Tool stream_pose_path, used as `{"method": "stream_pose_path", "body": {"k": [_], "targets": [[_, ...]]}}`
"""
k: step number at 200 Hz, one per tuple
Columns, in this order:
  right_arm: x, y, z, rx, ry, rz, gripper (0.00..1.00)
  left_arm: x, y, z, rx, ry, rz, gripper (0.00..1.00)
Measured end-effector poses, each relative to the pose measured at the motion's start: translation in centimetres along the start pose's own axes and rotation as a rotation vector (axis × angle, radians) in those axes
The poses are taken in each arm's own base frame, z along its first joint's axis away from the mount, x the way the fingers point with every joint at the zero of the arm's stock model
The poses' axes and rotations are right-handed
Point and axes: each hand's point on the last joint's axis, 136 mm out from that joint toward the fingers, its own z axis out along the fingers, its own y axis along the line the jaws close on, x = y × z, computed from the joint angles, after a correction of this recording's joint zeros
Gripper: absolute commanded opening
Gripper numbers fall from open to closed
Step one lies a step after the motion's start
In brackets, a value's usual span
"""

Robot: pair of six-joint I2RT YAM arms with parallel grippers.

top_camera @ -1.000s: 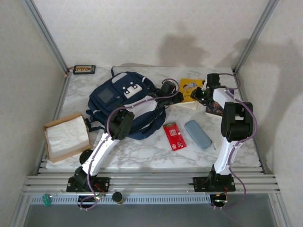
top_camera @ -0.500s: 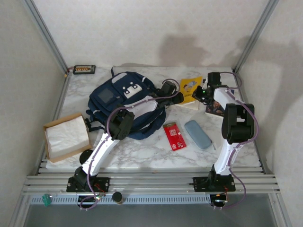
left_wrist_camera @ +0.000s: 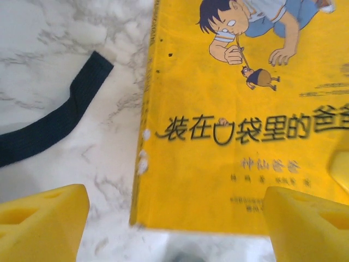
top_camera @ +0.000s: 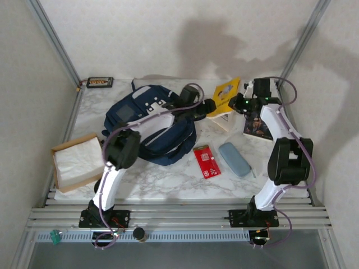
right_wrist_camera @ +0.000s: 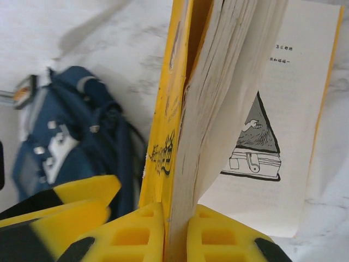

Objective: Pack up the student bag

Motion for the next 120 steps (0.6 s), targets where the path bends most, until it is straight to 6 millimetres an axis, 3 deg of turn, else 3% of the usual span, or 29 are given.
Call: {"method": "stream_pose_path", "body": {"k": [27,48,69,101,120], "targets": [[0.6,4.5,-2.3,-0.115,-0.012,-0.055,0.01,-2.4,-0.2,-7.1,0.089,-0.079,-0.062,0.89],[2.4,7.8,-3.1,-0.219,0.027,-0.088,0.01,-3.0,0.6,-10.7,0.139,-0.107,-0.099,0.92],[4.8,10.6,-3.1,-0.321,0.091,-0.113,0.01,-1.6,0.6,-12.1,0.196,-0.083,-0.128,0.92],[8.4,13.0,-2.8,-0.439,0.194,-0.103,0.01,0.5,1.4,-13.2,0.218,-0.041,-0.168,0.92],[10.0,13.9,-3.1,-0.494,0.232,-0.085,0.02,1.0,1.0,-14.1,0.256,-0.037,-0.19,0.85]]}}
